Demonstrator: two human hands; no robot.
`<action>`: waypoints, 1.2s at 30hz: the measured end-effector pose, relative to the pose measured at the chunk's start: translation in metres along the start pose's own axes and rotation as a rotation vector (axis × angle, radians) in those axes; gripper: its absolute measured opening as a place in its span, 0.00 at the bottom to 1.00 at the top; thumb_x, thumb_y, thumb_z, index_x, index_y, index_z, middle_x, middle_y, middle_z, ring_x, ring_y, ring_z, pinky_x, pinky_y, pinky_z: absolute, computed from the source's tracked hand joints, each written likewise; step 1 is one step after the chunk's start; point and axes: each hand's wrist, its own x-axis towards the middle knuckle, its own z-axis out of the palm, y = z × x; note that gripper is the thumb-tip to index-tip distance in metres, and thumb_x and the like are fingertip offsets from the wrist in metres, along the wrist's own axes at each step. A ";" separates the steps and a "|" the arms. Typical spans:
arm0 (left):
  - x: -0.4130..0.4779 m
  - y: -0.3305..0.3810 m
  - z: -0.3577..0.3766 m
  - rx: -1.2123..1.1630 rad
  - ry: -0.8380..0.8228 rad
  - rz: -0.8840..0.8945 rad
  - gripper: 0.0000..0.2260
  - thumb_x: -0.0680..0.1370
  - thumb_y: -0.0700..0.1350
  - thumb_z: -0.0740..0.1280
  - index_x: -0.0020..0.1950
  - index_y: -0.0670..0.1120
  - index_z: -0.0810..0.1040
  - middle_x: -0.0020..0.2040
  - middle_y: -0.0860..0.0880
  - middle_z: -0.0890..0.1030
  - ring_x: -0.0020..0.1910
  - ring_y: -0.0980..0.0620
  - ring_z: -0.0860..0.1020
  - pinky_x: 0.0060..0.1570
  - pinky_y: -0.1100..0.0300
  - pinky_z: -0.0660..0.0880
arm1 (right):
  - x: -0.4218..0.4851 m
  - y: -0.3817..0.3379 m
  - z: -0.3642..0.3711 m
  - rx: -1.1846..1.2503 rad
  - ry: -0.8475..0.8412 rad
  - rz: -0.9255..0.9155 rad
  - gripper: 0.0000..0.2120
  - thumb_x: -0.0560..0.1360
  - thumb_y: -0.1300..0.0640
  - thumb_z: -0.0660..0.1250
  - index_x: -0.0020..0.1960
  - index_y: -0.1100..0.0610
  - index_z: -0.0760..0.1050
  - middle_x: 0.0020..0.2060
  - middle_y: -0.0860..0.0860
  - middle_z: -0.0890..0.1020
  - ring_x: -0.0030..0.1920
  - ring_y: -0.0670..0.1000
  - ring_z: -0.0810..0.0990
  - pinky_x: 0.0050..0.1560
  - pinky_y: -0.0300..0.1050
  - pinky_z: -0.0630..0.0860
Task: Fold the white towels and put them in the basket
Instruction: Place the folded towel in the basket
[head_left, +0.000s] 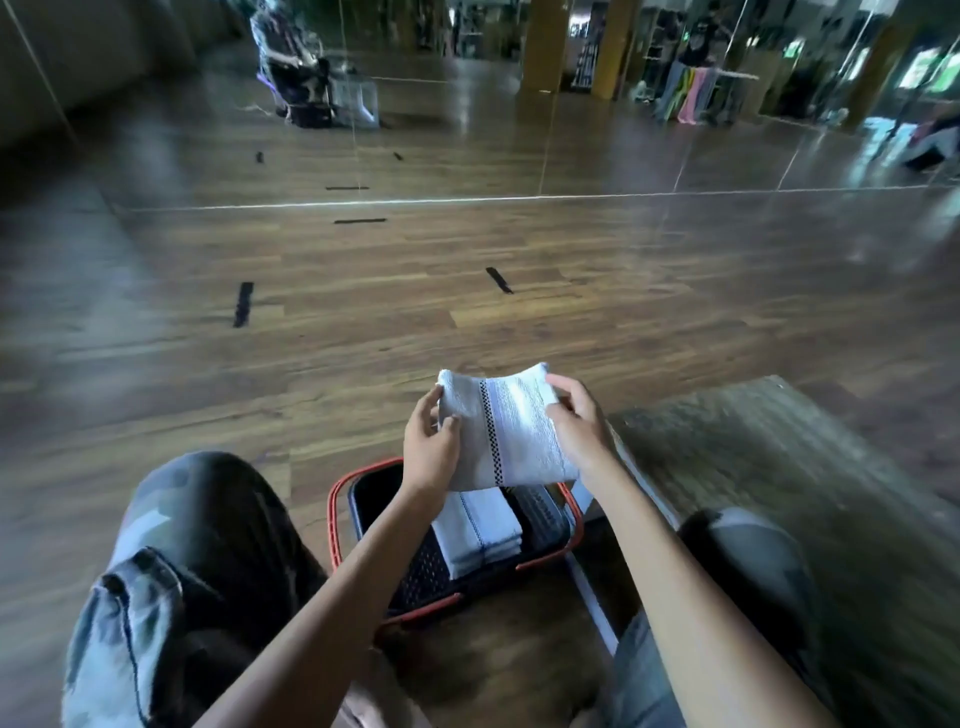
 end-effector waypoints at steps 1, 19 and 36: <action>0.004 -0.004 -0.004 0.007 0.010 -0.014 0.21 0.79 0.36 0.60 0.71 0.48 0.68 0.57 0.48 0.78 0.46 0.57 0.78 0.42 0.66 0.74 | 0.004 0.003 0.007 -0.024 -0.008 0.018 0.19 0.76 0.62 0.57 0.64 0.47 0.71 0.52 0.38 0.74 0.56 0.53 0.76 0.55 0.51 0.74; 0.103 -0.230 -0.001 0.190 0.236 -0.408 0.23 0.77 0.37 0.62 0.71 0.49 0.68 0.63 0.43 0.77 0.60 0.42 0.76 0.62 0.46 0.73 | 0.133 0.200 0.126 -0.085 -0.243 0.372 0.21 0.75 0.69 0.56 0.64 0.52 0.72 0.57 0.43 0.74 0.54 0.51 0.75 0.47 0.38 0.71; 0.135 -0.337 0.007 0.324 0.341 -0.377 0.20 0.78 0.36 0.62 0.71 0.42 0.68 0.68 0.46 0.73 0.67 0.52 0.70 0.65 0.67 0.64 | 0.170 0.312 0.167 -0.092 -0.287 0.302 0.23 0.73 0.69 0.54 0.63 0.53 0.72 0.55 0.51 0.80 0.22 0.42 0.67 0.22 0.36 0.61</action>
